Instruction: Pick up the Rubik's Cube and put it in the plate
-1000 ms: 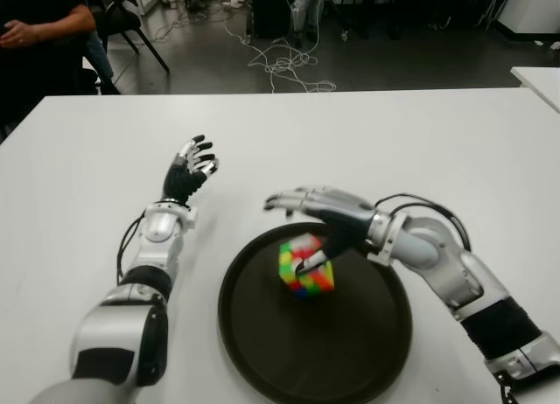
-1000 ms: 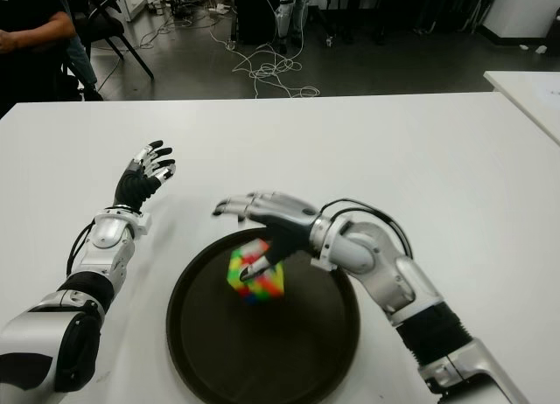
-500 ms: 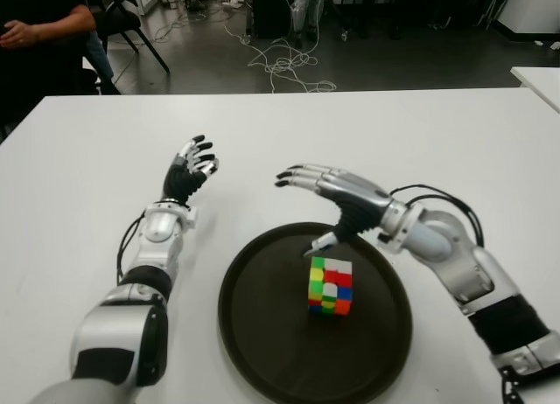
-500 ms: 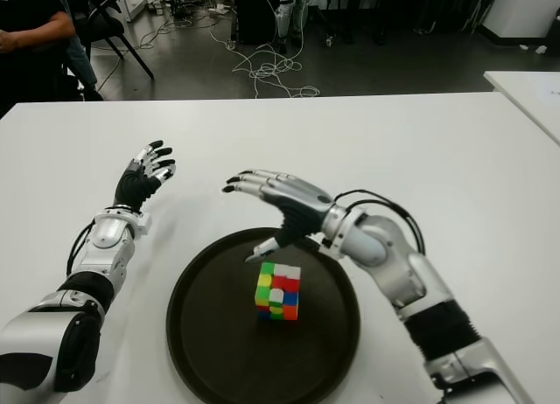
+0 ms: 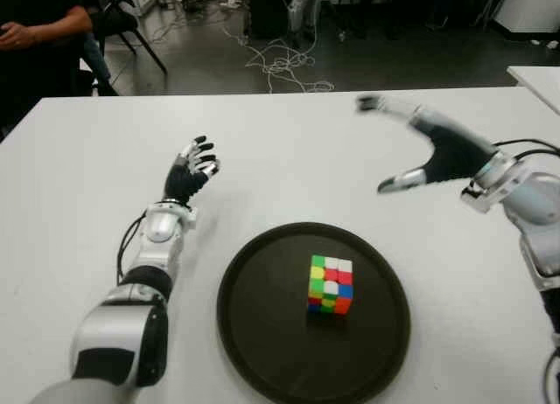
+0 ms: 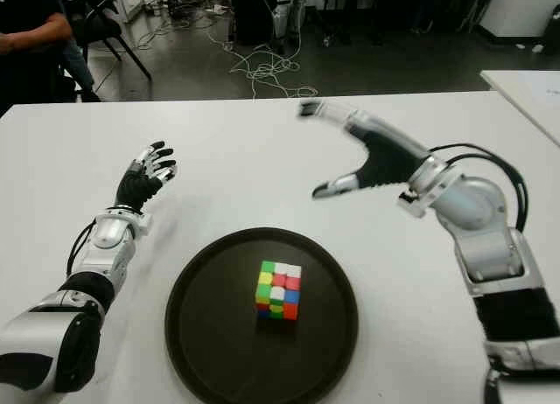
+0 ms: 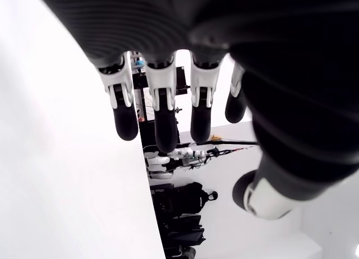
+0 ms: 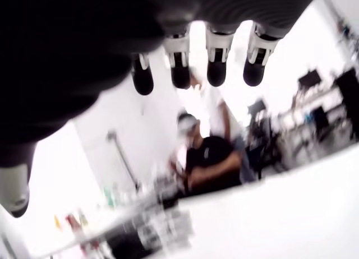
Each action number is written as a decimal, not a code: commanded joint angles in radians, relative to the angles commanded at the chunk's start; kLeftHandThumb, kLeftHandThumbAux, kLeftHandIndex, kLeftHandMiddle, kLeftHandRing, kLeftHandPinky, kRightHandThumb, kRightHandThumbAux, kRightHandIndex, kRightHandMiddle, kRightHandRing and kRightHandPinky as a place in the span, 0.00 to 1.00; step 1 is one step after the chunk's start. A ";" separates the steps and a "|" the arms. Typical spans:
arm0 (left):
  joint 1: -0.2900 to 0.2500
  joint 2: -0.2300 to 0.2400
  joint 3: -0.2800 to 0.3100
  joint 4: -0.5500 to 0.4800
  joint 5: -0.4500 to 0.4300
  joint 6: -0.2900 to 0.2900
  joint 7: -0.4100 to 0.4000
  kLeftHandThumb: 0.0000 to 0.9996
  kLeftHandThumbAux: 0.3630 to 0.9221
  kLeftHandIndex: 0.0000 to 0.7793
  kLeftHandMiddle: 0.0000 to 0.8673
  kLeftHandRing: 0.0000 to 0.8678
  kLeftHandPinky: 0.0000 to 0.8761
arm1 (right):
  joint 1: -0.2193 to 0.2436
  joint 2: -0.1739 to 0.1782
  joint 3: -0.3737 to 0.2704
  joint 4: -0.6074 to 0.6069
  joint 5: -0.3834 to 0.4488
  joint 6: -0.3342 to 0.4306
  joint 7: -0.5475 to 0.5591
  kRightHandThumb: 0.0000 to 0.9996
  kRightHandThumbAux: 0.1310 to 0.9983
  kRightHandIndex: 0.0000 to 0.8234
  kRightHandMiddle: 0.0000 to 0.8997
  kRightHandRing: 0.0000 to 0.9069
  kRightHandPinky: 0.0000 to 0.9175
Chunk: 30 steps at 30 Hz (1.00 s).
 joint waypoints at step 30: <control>-0.013 -0.008 0.014 0.012 -0.018 0.020 -0.017 0.19 0.64 0.15 0.22 0.22 0.22 | -0.180 0.222 -0.018 0.874 -0.208 -0.210 -0.748 0.00 0.66 0.26 0.33 0.35 0.36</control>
